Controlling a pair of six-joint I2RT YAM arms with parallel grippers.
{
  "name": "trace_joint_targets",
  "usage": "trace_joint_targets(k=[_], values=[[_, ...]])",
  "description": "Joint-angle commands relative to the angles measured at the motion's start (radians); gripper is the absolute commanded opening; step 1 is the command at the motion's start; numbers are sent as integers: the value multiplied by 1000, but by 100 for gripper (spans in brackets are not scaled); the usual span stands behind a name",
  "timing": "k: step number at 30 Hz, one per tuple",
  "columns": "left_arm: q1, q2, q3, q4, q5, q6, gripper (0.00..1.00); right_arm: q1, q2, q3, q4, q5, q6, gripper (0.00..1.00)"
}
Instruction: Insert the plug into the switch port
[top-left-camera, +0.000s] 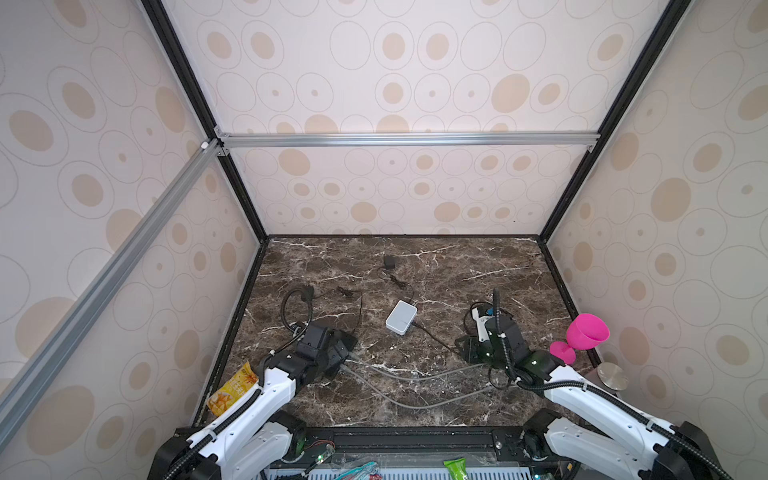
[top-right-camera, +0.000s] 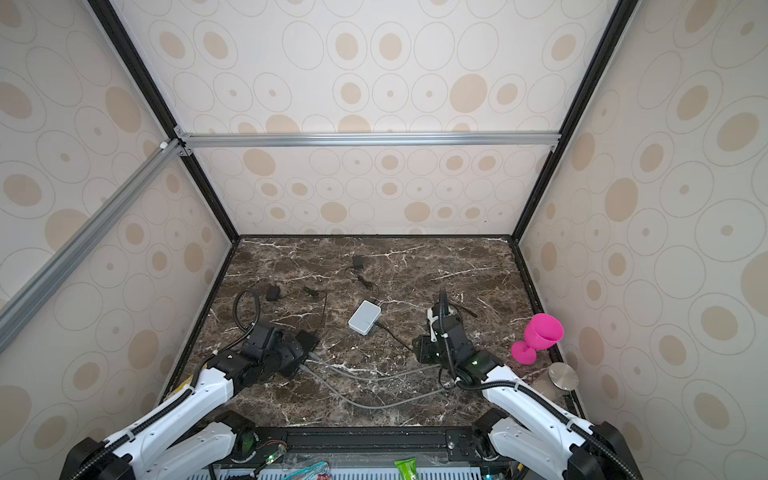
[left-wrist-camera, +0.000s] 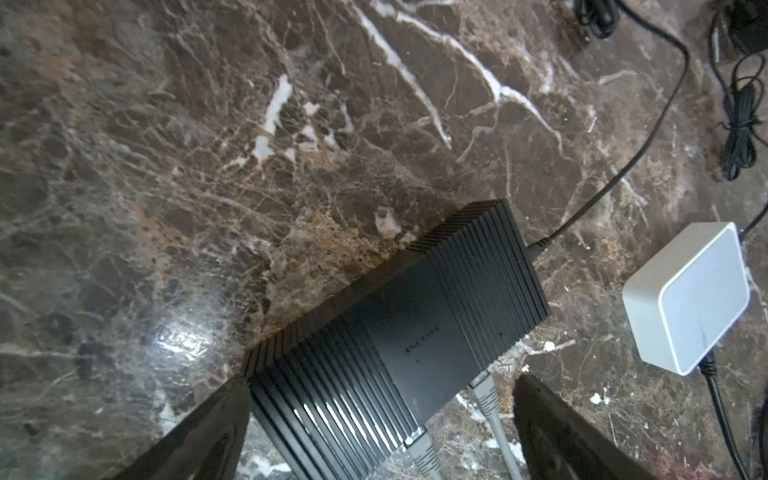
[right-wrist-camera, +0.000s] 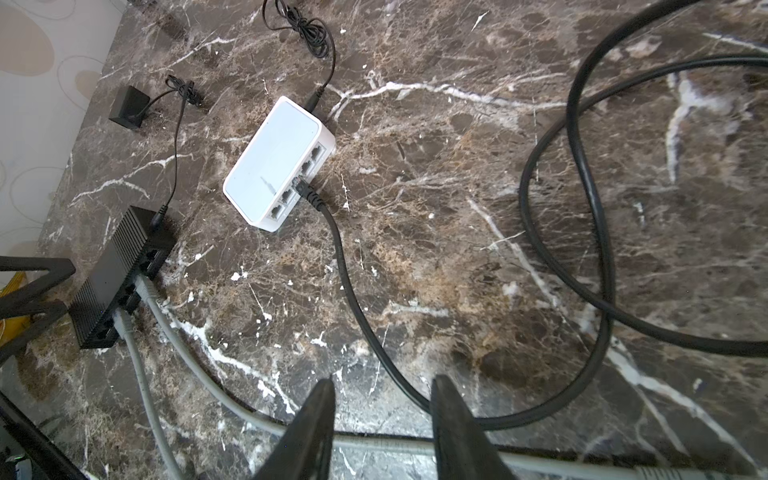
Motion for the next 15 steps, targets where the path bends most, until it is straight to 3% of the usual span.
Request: trace_joint_targets(k=[1, 8, 15], values=[[6, -4, 3, -65, 29, -65, 98, 9, -15, 20, 5, 24, -3, 41], [6, -42, 11, -98, 74, -114, 98, 12, -6, 29, 1, 25, -8, 41], [7, -7, -26, 31, 130, -73, 98, 15, -8, 24, 3, 25, -7, 41]])
